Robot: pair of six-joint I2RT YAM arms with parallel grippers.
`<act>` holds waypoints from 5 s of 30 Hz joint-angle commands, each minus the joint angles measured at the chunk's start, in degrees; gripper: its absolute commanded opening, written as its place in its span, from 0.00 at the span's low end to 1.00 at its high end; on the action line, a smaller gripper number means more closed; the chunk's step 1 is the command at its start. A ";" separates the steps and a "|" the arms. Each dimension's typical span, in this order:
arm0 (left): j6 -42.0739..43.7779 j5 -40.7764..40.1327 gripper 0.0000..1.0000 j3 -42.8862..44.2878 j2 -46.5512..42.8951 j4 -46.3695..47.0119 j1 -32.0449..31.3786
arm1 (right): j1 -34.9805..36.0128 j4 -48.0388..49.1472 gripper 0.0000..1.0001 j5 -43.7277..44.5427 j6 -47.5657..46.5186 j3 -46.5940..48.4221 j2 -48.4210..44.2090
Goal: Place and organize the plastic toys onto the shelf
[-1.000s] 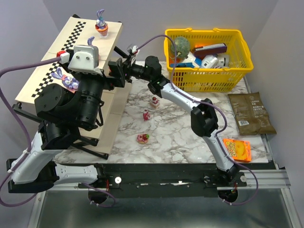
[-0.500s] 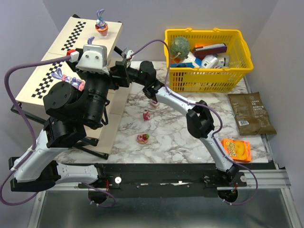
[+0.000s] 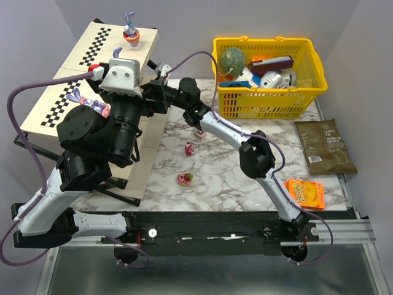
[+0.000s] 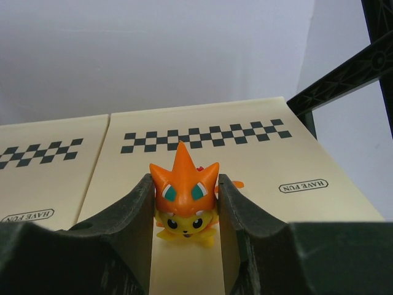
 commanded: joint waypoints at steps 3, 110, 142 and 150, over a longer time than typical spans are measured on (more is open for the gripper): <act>1.10 -2.14 0.99 0.64 0.71 -0.75 0.08 | 0.43 -1.80 0.29 0.38 -3.14 2.30 2.25; -3.91 13.23 0.99 4.15 -5.61 -7.34 0.08 | -12.93 -47.94 0.79 37.90 20.04 -80.03 -81.58; -6.28 16.84 0.99 4.77 -1.74 -10.07 0.08 | -24.18 -59.90 0.73 43.44 39.31 -93.67 -83.62; -6.28 16.31 0.99 4.68 -1.66 -10.06 0.08 | -24.18 -56.83 0.72 42.65 40.98 -93.58 -77.46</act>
